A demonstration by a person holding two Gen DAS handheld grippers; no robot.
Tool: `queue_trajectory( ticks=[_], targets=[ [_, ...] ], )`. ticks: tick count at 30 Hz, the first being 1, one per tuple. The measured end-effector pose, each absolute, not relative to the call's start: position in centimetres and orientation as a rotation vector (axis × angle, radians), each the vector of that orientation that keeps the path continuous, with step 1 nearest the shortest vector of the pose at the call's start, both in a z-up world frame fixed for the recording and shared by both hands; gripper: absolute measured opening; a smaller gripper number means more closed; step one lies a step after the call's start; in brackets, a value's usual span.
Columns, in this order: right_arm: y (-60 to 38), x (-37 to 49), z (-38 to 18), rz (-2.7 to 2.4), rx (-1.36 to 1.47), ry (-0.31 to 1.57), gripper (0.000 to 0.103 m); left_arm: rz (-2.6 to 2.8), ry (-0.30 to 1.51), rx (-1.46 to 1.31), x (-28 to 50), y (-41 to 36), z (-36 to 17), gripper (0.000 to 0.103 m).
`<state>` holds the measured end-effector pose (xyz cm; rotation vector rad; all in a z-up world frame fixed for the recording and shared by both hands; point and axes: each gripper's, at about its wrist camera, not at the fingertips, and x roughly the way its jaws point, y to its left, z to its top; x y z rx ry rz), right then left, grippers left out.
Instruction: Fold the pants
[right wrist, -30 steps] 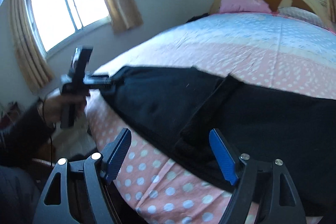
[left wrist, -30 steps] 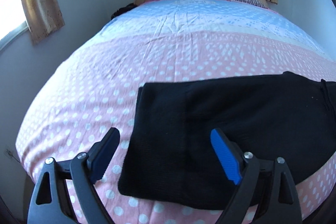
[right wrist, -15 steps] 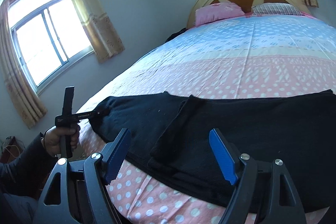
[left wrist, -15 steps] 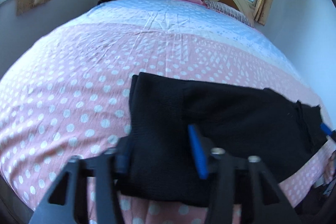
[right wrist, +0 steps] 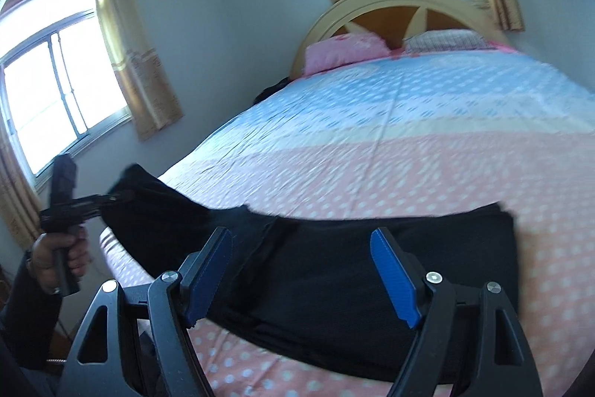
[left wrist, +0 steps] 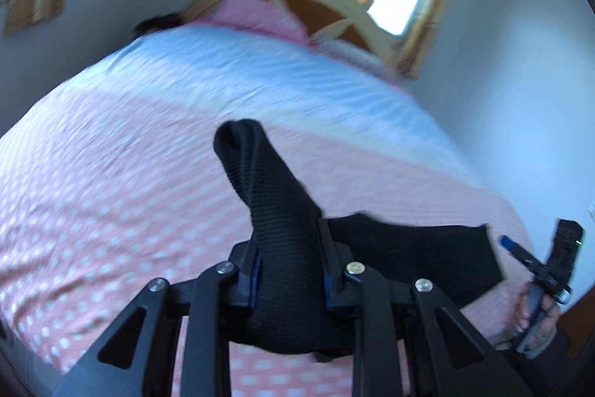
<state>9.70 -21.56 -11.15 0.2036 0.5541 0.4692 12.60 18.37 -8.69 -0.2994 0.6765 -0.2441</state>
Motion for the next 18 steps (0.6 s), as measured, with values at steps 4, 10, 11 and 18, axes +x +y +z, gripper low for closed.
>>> queue_trajectory(
  ticks=[4, 10, 11, 18],
  targets=[
    [-24.6, 9.2, -9.8, 0.392, 0.221, 0.524, 0.078, -0.351, 0.649, -0.294, 13.0, 13.8, -6.1, 0.024],
    [-29.8, 8.8, -9.7, 0.264, 0.282, 0.503, 0.078, -0.494, 0.677, -0.23, 14.5, 5.7, -3.6, 0.024],
    [-30.7, 8.9, -10.0, 0.236, 0.302, 0.507, 0.078, -0.521, 0.687, -0.213, 14.8, 4.1, -3.4, 0.024],
    [-35.1, 9.6, -11.9, 0.119, 0.427, 0.523, 0.078, -0.611, 0.753, -0.114, 17.1, -4.3, -4.0, 0.024]
  ],
)
